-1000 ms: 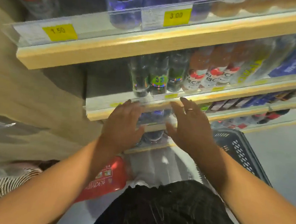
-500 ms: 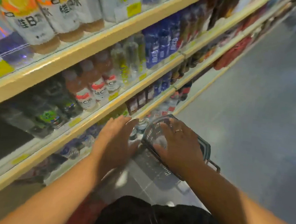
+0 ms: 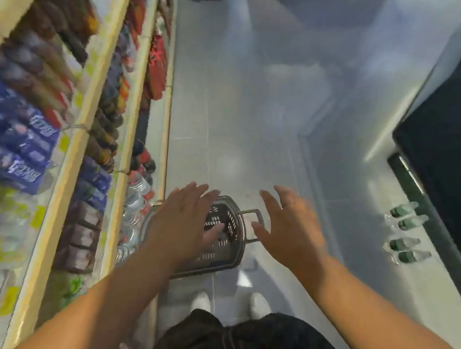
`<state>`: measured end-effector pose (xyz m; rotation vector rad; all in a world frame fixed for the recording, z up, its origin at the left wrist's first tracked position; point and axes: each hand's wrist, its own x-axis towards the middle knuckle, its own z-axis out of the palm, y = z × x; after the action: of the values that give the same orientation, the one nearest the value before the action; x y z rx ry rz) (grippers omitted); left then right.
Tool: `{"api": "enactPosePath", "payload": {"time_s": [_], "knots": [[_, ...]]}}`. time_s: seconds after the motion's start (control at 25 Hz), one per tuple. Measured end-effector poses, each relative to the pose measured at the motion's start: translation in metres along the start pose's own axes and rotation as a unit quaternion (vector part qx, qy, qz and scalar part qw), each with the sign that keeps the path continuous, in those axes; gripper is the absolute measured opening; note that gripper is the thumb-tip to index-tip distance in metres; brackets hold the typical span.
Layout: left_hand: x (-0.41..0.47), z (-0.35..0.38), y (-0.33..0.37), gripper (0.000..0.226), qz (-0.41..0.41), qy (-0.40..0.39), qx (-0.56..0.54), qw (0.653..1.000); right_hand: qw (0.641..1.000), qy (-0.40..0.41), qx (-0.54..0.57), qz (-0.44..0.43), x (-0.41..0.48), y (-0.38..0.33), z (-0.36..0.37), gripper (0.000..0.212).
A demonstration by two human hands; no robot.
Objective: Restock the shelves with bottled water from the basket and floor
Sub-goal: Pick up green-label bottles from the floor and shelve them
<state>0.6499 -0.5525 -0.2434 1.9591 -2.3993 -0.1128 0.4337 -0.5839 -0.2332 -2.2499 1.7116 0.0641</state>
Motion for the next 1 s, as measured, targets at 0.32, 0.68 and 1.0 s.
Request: {"api": "enactPosePath", "payload": {"time_s": [0.32, 0.68, 1.0], "knots": [[0.067, -0.008, 0.056, 0.065, 0.283, -0.009, -0.024, 0.959, 0.955, 0.076, 0.051, 0.283, -0.081, 0.022, 0.006, 0.068], [0.069, 0.019, 0.205, 0.067, 0.463, -0.075, -0.043, 0.882, 0.872, 0.112, 0.131, 0.458, -0.187, 0.084, 0.022, 0.068], [0.084, 0.043, 0.350, 0.065, 0.486, -0.089, -0.007, 0.869, 0.858, 0.113, 0.135, 0.483, -0.241, 0.214, 0.027, 0.066]]}}
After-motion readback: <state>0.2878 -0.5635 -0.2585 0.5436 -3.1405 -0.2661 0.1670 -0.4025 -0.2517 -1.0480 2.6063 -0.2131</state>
